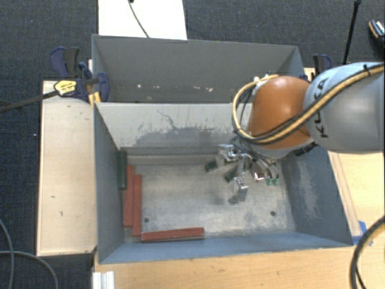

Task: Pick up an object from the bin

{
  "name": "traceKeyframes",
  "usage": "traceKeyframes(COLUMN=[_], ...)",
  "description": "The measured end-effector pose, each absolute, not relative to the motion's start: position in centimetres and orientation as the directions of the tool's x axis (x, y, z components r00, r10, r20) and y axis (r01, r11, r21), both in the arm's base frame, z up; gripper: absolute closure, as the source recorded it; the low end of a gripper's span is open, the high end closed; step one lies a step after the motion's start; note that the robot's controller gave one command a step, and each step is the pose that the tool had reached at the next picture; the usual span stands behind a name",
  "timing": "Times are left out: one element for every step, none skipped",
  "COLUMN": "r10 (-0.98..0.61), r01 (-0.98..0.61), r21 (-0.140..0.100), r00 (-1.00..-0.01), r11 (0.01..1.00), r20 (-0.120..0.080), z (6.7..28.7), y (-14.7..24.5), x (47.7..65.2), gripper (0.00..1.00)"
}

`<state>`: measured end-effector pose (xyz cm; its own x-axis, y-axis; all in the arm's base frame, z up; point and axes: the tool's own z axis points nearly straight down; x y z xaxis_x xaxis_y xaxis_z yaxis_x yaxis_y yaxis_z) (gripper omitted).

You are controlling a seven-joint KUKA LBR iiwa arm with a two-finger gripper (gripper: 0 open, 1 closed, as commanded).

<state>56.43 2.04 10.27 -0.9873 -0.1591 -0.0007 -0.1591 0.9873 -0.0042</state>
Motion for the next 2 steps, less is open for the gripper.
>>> traceKeyframes(r10=[-0.519, -0.516], r01=[-0.519, -0.516], r21=[-0.003, 0.0], r00=[-0.855, -0.857], r11=[0.855, 0.857], r20=[-0.002, -0.004], z=[6.97, 7.07], y=[-4.31, -4.0], x=[57.87, 57.92], gripper=[0.0, 1.0])
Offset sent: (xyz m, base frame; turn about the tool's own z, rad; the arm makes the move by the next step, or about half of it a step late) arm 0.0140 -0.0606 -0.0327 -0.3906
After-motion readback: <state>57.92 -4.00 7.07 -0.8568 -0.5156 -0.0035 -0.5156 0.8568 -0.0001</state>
